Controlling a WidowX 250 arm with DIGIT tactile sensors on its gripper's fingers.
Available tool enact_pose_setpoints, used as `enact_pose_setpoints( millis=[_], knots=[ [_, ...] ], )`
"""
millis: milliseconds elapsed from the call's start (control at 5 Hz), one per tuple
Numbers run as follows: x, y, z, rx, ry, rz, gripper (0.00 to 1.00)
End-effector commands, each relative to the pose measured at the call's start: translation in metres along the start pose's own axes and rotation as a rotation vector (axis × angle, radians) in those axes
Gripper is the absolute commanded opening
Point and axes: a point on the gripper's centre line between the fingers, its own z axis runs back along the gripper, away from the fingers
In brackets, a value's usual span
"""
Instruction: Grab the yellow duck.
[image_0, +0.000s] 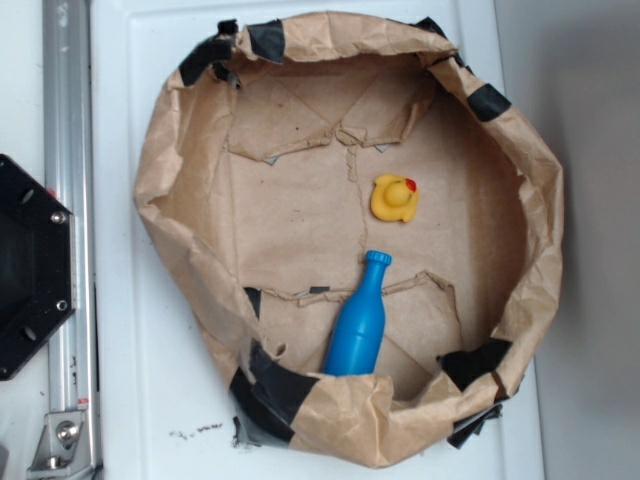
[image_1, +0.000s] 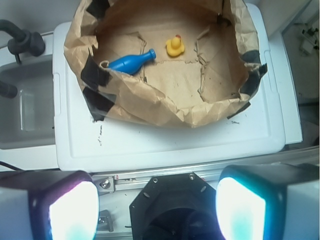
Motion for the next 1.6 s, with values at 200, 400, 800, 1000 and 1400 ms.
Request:
enact_pose_setpoints(
  millis=[200, 400, 800, 1000, 1400],
  knots=[
    [0.044, 0.004, -0.017, -0.022, -0.099, -0.092, 1.00],
    [0.089, 0.010, -0.043, 0.084, -0.201, -0.090, 1.00],
    [0.133, 0.004, -0.141, 0.220, -0.141, -0.315, 1.00],
    [0.141, 0.017, -0.169, 0.209, -0.098, -0.320, 1.00],
    [0.152, 0.020, -0.204, 0.157, -0.072, -0.442, 1.00]
  ],
)
